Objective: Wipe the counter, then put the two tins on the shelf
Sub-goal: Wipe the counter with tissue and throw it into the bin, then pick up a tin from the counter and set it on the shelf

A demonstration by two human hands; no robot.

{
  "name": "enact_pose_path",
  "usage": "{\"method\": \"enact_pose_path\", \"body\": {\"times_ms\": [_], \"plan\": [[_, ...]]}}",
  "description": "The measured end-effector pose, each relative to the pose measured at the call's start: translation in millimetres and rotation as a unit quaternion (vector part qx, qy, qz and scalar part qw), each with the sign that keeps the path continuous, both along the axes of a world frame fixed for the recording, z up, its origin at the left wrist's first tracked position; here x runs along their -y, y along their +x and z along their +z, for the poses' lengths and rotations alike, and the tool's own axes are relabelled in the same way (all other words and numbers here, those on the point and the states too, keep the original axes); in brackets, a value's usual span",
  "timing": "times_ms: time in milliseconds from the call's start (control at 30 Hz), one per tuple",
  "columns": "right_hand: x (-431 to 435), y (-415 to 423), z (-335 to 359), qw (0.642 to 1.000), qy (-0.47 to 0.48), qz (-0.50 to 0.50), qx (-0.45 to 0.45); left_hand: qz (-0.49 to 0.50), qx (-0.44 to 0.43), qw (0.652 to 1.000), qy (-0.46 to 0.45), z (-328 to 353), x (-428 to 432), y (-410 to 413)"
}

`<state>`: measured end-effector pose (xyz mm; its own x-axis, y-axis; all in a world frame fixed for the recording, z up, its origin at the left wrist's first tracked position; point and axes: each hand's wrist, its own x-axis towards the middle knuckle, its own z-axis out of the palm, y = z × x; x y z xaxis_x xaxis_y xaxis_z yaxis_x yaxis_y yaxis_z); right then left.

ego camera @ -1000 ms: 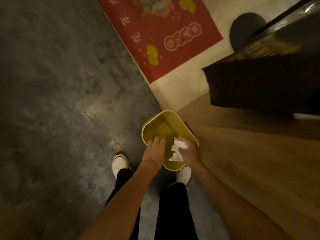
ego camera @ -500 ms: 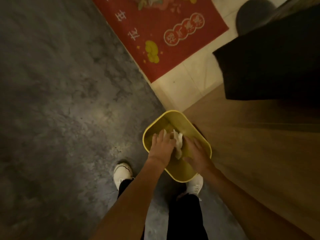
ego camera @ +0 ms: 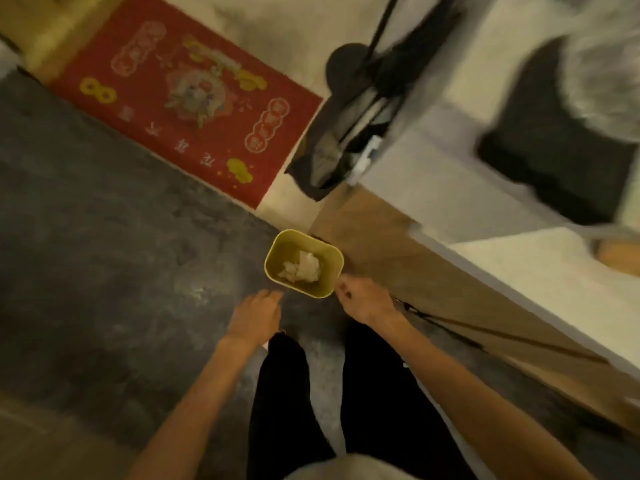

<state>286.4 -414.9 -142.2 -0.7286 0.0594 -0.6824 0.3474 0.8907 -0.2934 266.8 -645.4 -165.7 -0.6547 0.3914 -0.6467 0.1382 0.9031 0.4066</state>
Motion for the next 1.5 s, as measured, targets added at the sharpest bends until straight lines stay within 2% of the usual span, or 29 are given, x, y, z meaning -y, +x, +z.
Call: {"method": "enact_pose_path", "body": {"times_ms": [133,267,433,600,800,933,1100,1233,1333,1400,1500], "plan": [[-38,60,73,0.996,-0.085,-0.027,-0.017,-0.072,-0.012,0.997,0.006,85,-40,26],[-91,123,115,0.990,-0.098,-0.089,-0.045,-0.146,-0.052,0.987,0.046,139,-98,55],[-177,212,144,0.977,-0.032,-0.185,-0.102,-0.234,-0.101,0.966,0.047,173,-191,92],[-266,305,163,0.943,0.047,-0.302,-0.136,-0.248,-0.129,0.959,0.049,181,-279,134],[-356,368,160,0.926,0.056,-0.360,-0.096,-0.312,-0.139,0.939,0.040,191,-369,150],[-399,364,153,0.910,0.032,-0.401,-0.099,-0.279,-0.148,0.947,0.059,209,-407,130],[-429,313,159,0.877,0.014,-0.457,-0.148,-0.143,-0.098,0.980,0.100,217,-446,81],[-451,261,176,0.839,-0.058,-0.498,-0.213,-0.113,-0.127,0.981,0.096,225,-491,30],[-471,227,187,0.832,-0.061,-0.495,-0.244,-0.082,-0.143,0.977,0.132,233,-523,-3],[-485,208,195,0.836,-0.054,-0.482,-0.259,-0.060,-0.119,0.979,0.157,235,-540,-15],[-508,175,204,0.832,-0.061,-0.479,-0.273,0.008,-0.007,0.979,0.203,238,-564,-26]]}}
